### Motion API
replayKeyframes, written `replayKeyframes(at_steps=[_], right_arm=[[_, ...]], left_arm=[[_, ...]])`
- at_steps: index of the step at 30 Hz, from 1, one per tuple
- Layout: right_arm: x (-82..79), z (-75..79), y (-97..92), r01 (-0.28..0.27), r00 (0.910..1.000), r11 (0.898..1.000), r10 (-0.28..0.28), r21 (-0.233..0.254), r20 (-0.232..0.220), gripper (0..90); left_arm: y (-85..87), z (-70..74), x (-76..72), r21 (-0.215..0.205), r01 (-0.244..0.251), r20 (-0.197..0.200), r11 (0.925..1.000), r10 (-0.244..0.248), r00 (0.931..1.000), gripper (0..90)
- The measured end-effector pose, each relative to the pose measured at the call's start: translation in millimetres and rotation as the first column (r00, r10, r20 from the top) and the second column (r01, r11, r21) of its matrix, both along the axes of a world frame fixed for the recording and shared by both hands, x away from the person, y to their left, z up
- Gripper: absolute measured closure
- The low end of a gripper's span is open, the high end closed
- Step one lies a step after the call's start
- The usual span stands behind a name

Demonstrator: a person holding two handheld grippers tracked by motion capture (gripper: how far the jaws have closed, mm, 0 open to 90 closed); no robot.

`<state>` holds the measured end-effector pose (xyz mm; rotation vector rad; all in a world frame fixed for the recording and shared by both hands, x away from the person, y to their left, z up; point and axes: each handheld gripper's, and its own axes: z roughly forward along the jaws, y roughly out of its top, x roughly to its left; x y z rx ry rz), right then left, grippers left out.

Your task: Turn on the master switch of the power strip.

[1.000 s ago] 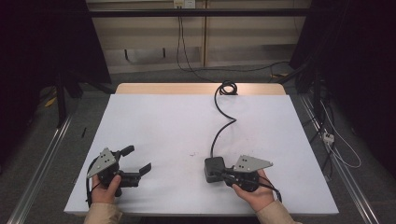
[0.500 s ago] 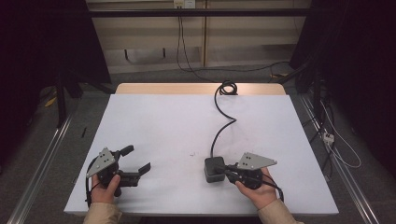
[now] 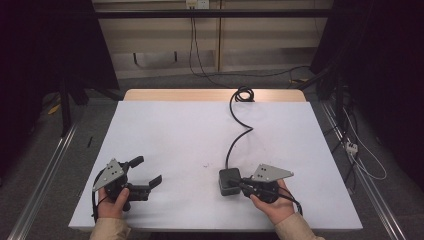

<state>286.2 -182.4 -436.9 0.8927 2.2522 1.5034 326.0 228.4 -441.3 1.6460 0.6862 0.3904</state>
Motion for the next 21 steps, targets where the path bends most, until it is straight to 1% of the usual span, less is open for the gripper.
replayKeyframes(at_steps=[2,4,6,7,8,9,10,12,15,17,19,21], right_arm=[[0.6,1.2,0.2,-0.01,0.9999,1.0,0.011,-0.011,0.005,90.0],[0.4,0.6,-0.5,-0.013,0.9998,1.0,0.013,-0.009,0.013,90.0],[-0.4,1.3,0.1,-0.019,0.9993,1.0,0.019,-0.01,0.032,90.0],[-0.7,1.4,-0.2,-0.033,0.9985,0.999,0.031,0.035,0.045,90.0],[-0.7,1.4,-0.2,-0.033,0.9985,0.999,0.031,0.035,0.045,90.0],[-0.6,2.6,-0.2,-0.035,0.9981,0.998,0.032,0.059,0.052,90.0],[0.0,5.5,-0.4,-0.021,0.9976,0.999,0.018,0.045,0.067,90.0],[0.8,5.4,-1.2,-0.026,0.9976,0.999,0.023,0.047,0.066,90.0],[2.1,3.8,-3.5,-0.015,0.998,0.999,0.012,0.044,0.062,90.0],[2.8,3.6,-3.8,-0.012,0.9973,0.999,0.009,0.042,0.073,90.0],[3.2,3.4,-4.6,-0.008,0.9968,0.999,0.004,0.052,0.08,90.0],[3.8,2.5,-5.8,-0.009,0.9975,0.999,0.006,0.052,0.07,90.0]], left_arm=[[0.3,0.5,-0.3,0.001,0.001,0.002,1.0,-0.001,1.0,2.9],[0.8,1.0,-0.1,0.003,0.003,0.008,1.0,-0.003,1.0,2.9],[2.0,0.8,0.7,0.004,0.005,0.009,1.0,-0.005,0.9999,2.8],[2.7,0.6,1.0,0.006,0.001,0.009,1.0,-0.002,1.0,2.9],[3.1,0.4,1.0,0.004,0.0,0.006,1.0,0.0,1.0,2.9],[3.4,0.1,1.1,0.002,0.0,0.005,1.0,0.0,1.0,2.9],[3.8,-0.1,1.1,0.003,0.0,0.003,1.0,0.0,1.0,2.9],[4.1,-0.4,0.7,0.005,0.004,0.003,1.0,-0.004,1.0,2.9],[4.2,0.3,-1.0,0.004,0.005,0.006,1.0,-0.005,1.0,2.9],[4.6,0.5,-1.5,0.006,0.004,0.007,1.0,-0.004,1.0,2.9],[4.7,0.6,-1.7,0.003,0.001,0.004,1.0,-0.001,1.0,2.9],[4.7,0.9,-1.6,0.007,0.0,0.004,1.0,0.0,1.0,2.9]])
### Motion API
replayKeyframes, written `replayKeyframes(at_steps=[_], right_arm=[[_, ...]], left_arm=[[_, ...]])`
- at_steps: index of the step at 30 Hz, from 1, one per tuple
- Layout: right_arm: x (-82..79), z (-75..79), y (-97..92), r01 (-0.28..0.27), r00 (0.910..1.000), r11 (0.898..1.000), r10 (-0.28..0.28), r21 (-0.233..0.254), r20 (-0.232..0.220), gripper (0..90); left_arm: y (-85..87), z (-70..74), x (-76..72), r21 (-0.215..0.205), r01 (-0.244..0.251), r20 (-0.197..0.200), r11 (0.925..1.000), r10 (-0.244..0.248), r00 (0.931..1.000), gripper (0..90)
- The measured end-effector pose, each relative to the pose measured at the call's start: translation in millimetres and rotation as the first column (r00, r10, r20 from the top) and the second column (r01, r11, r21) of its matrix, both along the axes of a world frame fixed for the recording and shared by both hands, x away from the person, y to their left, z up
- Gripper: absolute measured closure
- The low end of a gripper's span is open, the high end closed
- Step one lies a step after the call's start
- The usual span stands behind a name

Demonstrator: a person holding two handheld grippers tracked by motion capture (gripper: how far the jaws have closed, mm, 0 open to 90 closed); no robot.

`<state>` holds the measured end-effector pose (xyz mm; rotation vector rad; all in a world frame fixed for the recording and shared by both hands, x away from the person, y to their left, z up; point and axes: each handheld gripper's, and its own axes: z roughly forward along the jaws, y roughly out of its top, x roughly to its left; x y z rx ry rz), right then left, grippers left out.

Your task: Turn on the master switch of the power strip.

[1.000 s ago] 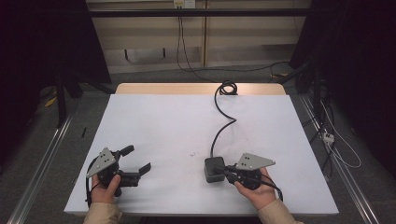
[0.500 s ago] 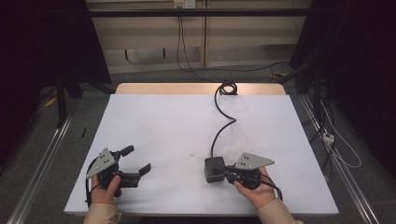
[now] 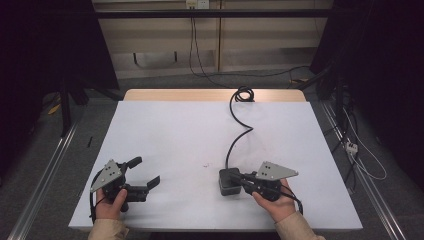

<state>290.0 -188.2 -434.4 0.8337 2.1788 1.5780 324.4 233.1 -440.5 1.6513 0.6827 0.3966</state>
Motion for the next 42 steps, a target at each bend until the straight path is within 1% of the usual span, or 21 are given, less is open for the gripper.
replayKeyframes(at_steps=[5,7,11,12,14,16,17,20,23,25,28,34,37,39,42], right_arm=[[0.4,-1.0,-3.6,0.003,0.9999,1.0,-0.003,0.023,-0.011,89.6],[0.2,-1.1,-4.1,0.009,0.9999,1.0,-0.009,0.026,-0.013,87.5],[0.1,-0.6,-4.2,0.009,0.9999,0.999,-0.008,0.032,-0.015,86.9],[0.2,-0.6,-4.3,0.01,0.9999,0.999,-0.01,0.03,-0.012,84.7],[0.5,-1.0,-4.6,0.021,0.9996,0.999,-0.02,0.041,-0.018,74.6],[0.5,-1.6,-5.6,0.026,0.9996,0.999,-0.025,0.048,-0.014,73.2],[0.1,-1.7,-6.0,0.027,0.9996,0.998,-0.026,0.048,-0.013,70.5],[-0.1,-1.1,-7.9,0.04,0.9991,0.997,-0.039,0.061,-0.013,58.6],[0.2,-0.4,-10.0,0.055,0.9984,0.996,-0.053,0.075,-0.02,51.9],[0.6,-0.2,-11.1,0.06,0.9981,0.995,-0.058,0.074,-0.018,49.3],[0.8,-0.2,-12.1,0.067,0.9976,0.995,-0.066,0.07,-0.017,43.0],[0.8,-0.7,-14.8,0.078,0.9969,0.995,-0.077,0.061,-0.016,34.8],[-0.1,-2.1,-17.4,0.08,0.9967,0.995,-0.078,0.055,-0.021,34.2],[-1.0,-3.1,-19.9,0.082,0.9965,0.995,-0.081,0.048,-0.022,31.7],[-1.3,-3.6,-24.2,0.094,0.9955,0.994,-0.093,0.053,-0.02,28.7]], left_arm=[[-1.0,-0.4,1.0,0.003,0.005,-0.001,1.0,-0.005,1.0,2.9],[-1.2,-0.4,1.1,0.003,0.006,-0.001,1.0,-0.006,1.0,2.9],[-0.5,-0.6,0.5,0.001,0.005,-0.002,1.0,-0.005,1.0,2.9],[-0.2,-0.5,0.6,0.002,0.004,-0.002,1.0,-0.004,1.0,2.8],[0.1,-0.1,0.7,0.002,0.002,-0.001,1.0,-0.002,1.0,2.9],[-0.6,-0.2,0.8,0.002,0.001,-0.001,1.0,-0.001,1.0,2.8],[-1.1,-0.3,1.0,0.003,0.006,-0.002,1.0,-0.006,1.0,2.9],[-1.7,-0.5,1.1,0.005,0.007,-0.001,1.0,-0.007,1.0,2.9],[-0.9,-0.4,0.9,0.003,0.007,-0.001,1.0,-0.007,1.0,2.9],[-0.6,-0.4,0.8,0.002,0.002,-0.001,1.0,-0.002,1.0,2.9],[-1.2,-0.5,1.1,0.004,0.005,-0.004,1.0,-0.005,1.0,2.9],[-2.1,-0.8,1.7,0.004,0.006,-0.006,1.0,-0.006,1.0,2.9],[-2.6,-0.7,2.5,0.006,0.011,-0.004,0.9999,-0.011,0.9999,2.9],[-3.4,-1.0,2.9,0.006,0.014,-0.005,0.9999,-0.014,0.9999,2.9],[-4.0,-1.2,3.3,0.004,0.013,-0.006,0.9999,-0.013,0.9999,2.9]])
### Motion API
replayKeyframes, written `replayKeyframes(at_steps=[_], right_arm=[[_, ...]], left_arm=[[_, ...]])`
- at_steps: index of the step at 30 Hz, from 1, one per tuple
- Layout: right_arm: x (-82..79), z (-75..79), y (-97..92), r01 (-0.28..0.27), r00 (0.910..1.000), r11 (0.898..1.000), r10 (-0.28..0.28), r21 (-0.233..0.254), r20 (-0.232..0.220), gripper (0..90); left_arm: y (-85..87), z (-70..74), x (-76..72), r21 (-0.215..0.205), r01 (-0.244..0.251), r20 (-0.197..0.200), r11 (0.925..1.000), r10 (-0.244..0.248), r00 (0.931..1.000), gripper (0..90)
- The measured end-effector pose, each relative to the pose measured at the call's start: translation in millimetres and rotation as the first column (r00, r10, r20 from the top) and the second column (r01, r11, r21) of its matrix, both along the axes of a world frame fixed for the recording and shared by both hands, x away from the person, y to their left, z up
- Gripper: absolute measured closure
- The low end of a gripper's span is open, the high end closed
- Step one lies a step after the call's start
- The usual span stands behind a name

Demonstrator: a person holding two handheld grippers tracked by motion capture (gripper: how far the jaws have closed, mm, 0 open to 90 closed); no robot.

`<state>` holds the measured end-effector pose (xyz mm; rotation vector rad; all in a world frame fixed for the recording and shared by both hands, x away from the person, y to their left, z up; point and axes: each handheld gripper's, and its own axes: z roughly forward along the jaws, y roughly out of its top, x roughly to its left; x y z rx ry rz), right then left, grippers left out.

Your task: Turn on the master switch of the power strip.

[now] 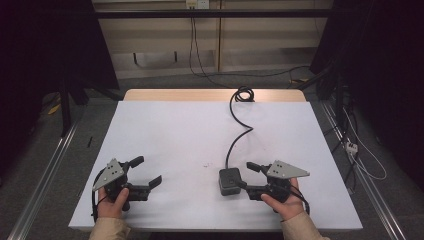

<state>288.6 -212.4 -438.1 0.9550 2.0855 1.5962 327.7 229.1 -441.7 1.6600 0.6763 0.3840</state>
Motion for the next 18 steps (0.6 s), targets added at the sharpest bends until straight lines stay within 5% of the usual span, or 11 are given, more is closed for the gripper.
replayKeyframes(at_steps=[18], right_arm=[[-3.5,-2.9,-16.9,0.017,0.9999,1.0,-0.017,-0.025,0.002,19.4]], left_arm=[[0.4,0.0,0.1,-0.001,-0.001,0.0,1.0,0.001,1.0,2.9]])
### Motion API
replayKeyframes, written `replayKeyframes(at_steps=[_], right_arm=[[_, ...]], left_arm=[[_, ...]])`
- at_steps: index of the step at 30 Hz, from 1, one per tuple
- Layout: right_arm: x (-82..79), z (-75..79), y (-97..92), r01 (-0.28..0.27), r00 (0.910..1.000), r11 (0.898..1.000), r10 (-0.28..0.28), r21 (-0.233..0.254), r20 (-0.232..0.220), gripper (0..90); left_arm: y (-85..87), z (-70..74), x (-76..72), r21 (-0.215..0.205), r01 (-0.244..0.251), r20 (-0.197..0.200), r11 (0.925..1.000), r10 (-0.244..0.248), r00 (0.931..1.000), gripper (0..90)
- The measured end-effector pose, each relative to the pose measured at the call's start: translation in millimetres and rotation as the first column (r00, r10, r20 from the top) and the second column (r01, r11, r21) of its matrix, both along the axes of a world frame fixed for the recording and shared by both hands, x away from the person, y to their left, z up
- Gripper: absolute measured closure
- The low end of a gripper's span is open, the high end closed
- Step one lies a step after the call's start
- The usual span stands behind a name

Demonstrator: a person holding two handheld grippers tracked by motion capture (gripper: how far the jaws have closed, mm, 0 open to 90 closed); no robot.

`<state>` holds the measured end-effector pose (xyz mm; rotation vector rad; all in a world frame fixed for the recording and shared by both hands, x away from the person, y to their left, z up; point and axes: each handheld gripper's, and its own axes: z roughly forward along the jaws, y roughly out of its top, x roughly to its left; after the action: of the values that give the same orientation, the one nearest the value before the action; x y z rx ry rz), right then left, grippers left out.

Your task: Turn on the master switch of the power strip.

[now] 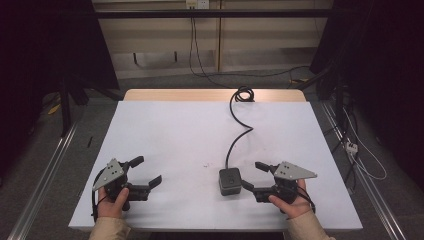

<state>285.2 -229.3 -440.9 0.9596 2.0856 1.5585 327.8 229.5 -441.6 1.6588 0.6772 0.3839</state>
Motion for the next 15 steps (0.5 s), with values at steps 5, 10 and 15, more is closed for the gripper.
replayKeyframes(at_steps=[5,10,15], right_arm=[[-0.9,0.0,-3.7,0.006,1.0,1.0,-0.006,-0.005,0.003,18.3],[-0.9,-1.4,-7.2,0.012,0.9999,1.0,-0.012,-0.017,0.003,18.0],[-1.0,-2.5,-8.6,0.016,0.9999,1.0,-0.016,-0.024,0.005,17.2]], left_arm=[[-0.1,0.0,0.2,-0.001,0.001,0.0,1.0,-0.001,1.0,2.9],[0.3,0.2,0.3,-0.003,-0.003,0.002,1.0,0.003,1.0,2.9],[0.3,0.3,0.4,-0.005,-0.002,0.005,1.0,0.002,1.0,2.8]])
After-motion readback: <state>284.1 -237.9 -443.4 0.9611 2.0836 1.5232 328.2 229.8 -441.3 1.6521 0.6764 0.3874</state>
